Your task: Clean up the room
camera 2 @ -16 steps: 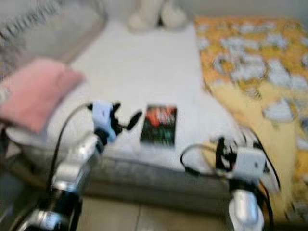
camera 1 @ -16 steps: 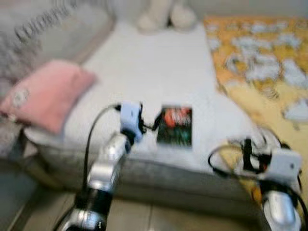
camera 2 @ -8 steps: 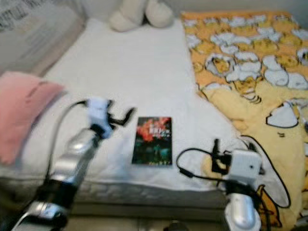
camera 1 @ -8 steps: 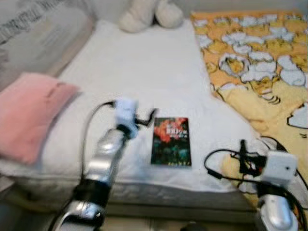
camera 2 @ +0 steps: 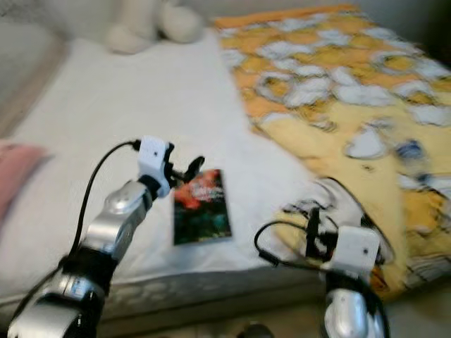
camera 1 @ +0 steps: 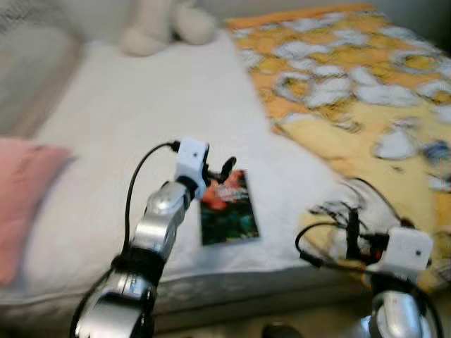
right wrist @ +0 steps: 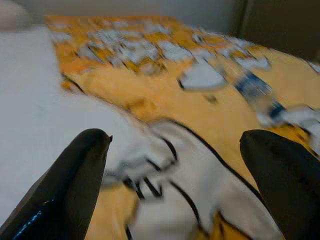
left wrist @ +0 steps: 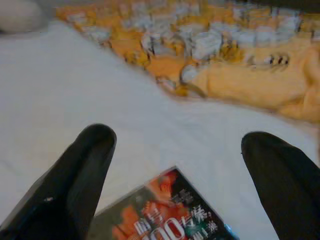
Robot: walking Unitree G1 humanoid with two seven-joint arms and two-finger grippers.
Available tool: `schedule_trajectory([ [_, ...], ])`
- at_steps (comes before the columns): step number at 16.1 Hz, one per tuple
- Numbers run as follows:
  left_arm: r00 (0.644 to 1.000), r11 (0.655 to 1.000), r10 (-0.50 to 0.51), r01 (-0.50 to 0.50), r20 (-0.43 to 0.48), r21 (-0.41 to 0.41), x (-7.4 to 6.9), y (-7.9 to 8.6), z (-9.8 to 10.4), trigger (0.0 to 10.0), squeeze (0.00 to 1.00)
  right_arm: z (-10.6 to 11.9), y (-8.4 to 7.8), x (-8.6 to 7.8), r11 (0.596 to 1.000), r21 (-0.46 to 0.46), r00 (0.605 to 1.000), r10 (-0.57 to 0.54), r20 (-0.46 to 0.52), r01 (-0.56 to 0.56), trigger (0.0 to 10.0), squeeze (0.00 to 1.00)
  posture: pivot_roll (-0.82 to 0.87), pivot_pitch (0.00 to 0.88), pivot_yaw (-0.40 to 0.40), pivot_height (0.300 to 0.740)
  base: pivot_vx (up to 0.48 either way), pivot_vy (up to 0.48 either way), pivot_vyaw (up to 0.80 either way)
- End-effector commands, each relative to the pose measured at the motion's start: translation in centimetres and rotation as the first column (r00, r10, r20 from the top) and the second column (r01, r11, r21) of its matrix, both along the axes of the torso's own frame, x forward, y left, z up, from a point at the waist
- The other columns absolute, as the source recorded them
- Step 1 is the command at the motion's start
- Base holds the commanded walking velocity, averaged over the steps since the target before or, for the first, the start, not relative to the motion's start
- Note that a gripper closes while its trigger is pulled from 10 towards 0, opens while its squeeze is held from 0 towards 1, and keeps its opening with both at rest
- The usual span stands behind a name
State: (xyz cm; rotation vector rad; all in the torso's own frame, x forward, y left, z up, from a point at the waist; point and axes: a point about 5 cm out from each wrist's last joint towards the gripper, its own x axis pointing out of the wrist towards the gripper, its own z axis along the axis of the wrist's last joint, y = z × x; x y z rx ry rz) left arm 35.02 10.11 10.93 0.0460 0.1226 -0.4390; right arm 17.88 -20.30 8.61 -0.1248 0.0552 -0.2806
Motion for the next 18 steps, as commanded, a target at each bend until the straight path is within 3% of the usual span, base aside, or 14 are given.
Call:
schedule_trajectory([
  [1,0.990,0.989,0.108,-0.098,-0.088,0.113,0.9,1.0,-1.3,10.0,0.00,0.3,0.6,-0.4,1.000,-0.010,0.999,0.029,-0.015,-0.029,10.0,0.00,-0.15,0.108,0.078,0.736,0.000,0.000,0.00],
  [2,0.983,0.978,0.156,-0.140,-0.096,0.156,1.3,1.4,-1.4,10.0,0.00,0.2,0.6,-0.6,0.999,-0.013,0.999,0.038,-0.028,-0.038,10.0,0.00,-0.15,0.108,0.078,0.736,0.000,0.000,0.00],
  [3,0.967,0.959,0.239,-0.220,-0.088,0.178,2.5,2.5,-0.2,10.0,0.00,0.3,0.1,-1.5,1.000,-0.014,0.999,0.022,-0.041,-0.023,10.0,0.00,-0.18,0.137,0.068,0.736,0.000,0.000,0.00],
  [4,0.963,0.955,0.258,-0.241,-0.079,0.175,3.1,2.9,0.6,10.0,0.00,0.5,-0.4,-2.2,1.000,-0.017,0.999,-0.002,-0.044,0.001,10.0,0.00,-0.19,0.156,0.069,0.736,0.000,0.000,0.00],
  [6,0.949,0.942,0.294,-0.267,-0.114,0.203,3.1,4.1,0.1,10.0,0.00,0.6,-1.0,-3.4,0.999,-0.027,0.997,-0.045,-0.061,0.043,10.0,0.00,-0.22,0.190,0.067,0.736,0.000,0.000,0.00],
  [8,0.929,0.930,0.337,-0.303,-0.153,0.208,2.8,4.9,-0.9,10.0,0.00,0.8,-0.6,-4.1,0.999,-0.028,0.996,-0.037,-0.078,0.035,10.0,0.00,-0.24,0.204,0.061,0.736,0.000,0.000,0.00],
  [10,0.914,0.928,0.356,-0.322,-0.193,0.185,2.5,5.1,-1.6,10.0,0.00,0.8,-0.5,-4.6,0.999,-0.026,0.995,-0.029,-0.096,0.027,10.0,0.00,-0.25,0.224,0.050,0.736,0.000,0.000,0.00],
  [14,0.852,0.925,0.352,-0.379,-0.387,0.005,0.5,6.3,-4.7,10.0,0.00,0.6,-0.7,-4.9,1.000,-0.018,0.992,-0.026,-0.121,0.024,10.0,0.00,-0.23,0.235,0.037,0.736,0.000,0.000,0.00],
  [18,0.836,0.919,0.323,-0.389,-0.443,-0.066,-0.5,6.6,-6.0,10.0,0.00,0.2,-0.4,-4.5,1.000,-0.009,0.991,-0.004,-0.131,0.003,10.0,0.00,-0.21,0.233,0.030,0.736,0.000,0.000,0.00],
])
